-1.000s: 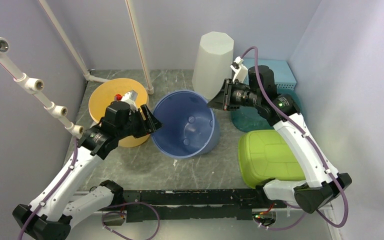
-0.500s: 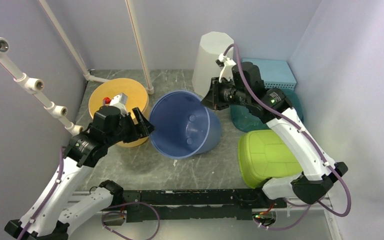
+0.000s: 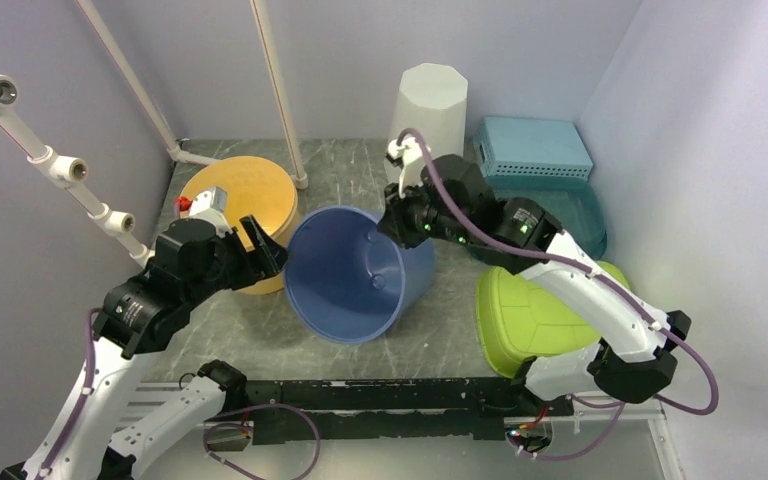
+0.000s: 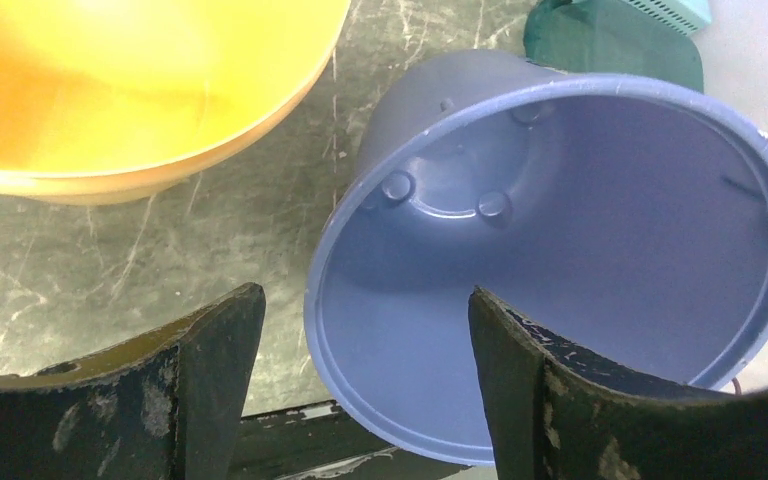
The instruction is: Turn the large container upside down
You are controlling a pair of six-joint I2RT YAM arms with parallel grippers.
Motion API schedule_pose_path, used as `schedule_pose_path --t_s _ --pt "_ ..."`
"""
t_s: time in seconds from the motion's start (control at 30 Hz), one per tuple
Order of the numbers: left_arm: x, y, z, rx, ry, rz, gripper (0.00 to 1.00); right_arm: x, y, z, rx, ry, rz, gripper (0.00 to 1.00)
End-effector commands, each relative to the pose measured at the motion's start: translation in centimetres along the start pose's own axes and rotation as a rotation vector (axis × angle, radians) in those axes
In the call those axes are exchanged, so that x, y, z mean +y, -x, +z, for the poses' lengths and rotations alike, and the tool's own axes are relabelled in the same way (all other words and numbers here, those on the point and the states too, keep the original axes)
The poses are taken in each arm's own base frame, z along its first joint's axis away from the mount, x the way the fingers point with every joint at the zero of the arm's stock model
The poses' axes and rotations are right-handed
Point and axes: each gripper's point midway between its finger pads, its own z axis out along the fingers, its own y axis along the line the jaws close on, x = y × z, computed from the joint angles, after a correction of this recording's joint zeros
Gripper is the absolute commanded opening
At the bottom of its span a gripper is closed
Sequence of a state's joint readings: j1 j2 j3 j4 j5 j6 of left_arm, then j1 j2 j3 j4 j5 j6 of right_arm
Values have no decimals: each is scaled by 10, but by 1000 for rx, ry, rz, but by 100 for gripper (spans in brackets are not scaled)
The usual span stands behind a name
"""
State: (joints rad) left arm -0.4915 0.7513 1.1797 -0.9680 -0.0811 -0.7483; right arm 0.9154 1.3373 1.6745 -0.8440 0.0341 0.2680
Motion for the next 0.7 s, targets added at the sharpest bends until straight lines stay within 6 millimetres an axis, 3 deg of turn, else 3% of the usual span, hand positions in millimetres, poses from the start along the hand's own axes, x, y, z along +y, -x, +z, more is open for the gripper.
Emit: schedule_pose_path --t_s 0.0,0.37,0.67 --pt "6 -5 -7 0 11 -15 79 -6 -18 9 17 -133 -149 0" --pt "17 -24 -11 47 20 -23 77 26 -67 32 55 -59 -267 0" --pt "24 -33 -9 49 18 -29 77 18 -100 55 76 -92 -349 0"
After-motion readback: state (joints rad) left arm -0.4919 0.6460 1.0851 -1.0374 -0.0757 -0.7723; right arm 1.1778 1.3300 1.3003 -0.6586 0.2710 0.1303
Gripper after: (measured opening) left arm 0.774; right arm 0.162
